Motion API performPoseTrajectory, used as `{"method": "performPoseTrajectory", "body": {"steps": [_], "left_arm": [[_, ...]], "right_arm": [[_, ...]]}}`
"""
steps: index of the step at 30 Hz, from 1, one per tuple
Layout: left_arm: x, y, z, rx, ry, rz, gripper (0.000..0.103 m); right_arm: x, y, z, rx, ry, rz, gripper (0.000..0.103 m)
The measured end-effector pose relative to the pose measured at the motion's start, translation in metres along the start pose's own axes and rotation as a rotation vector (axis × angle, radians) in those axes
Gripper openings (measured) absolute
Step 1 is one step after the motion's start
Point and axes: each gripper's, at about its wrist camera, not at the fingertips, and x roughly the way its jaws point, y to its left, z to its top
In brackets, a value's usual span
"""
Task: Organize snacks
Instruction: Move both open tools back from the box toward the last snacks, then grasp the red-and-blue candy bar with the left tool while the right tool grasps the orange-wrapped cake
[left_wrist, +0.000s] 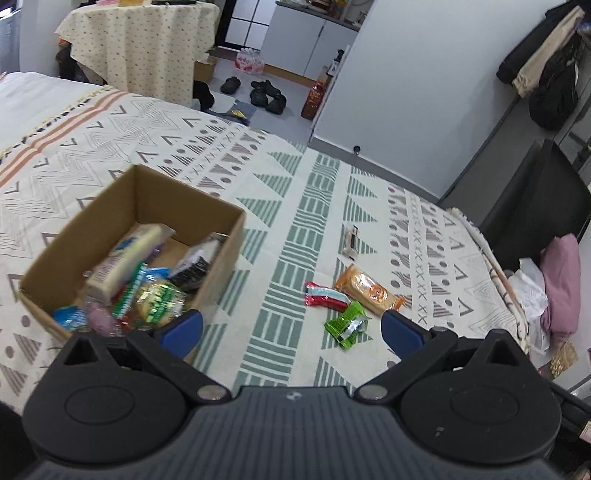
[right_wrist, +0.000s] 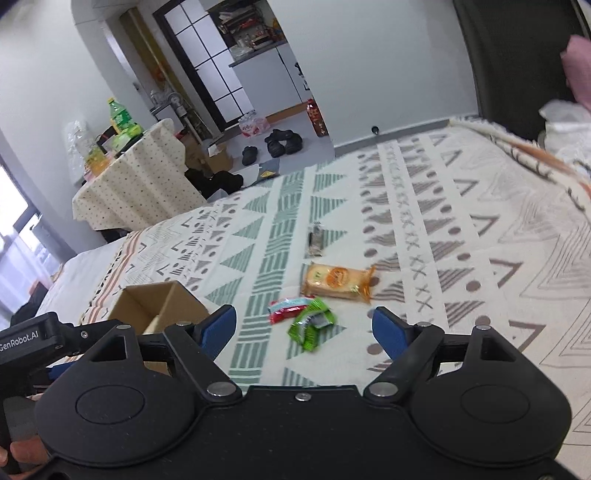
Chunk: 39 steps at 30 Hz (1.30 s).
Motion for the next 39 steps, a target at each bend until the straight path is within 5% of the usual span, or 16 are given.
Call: {"method": "performPoseTrajectory", "body": {"steps": [15,28,39], "left_arm": [[0.086,-0.020,0.003,-0.018,0.045,-0.018,0.096],[0.165,-0.023,0.007,-0.084,0.144,-0.031,0.058],[0.199,-0.030,0.007,-0.087,0.169,-0.002,0.057]], "right_arm": [[0.056,-0.035,0.002,0.023,0.036,0.007,0.072],[0.112,-0.045,0.014,-0.037,0.062,0.023,0.070],[0.141,-0.044,0.030,-0.037,0.005,0.112,0.062]]}}
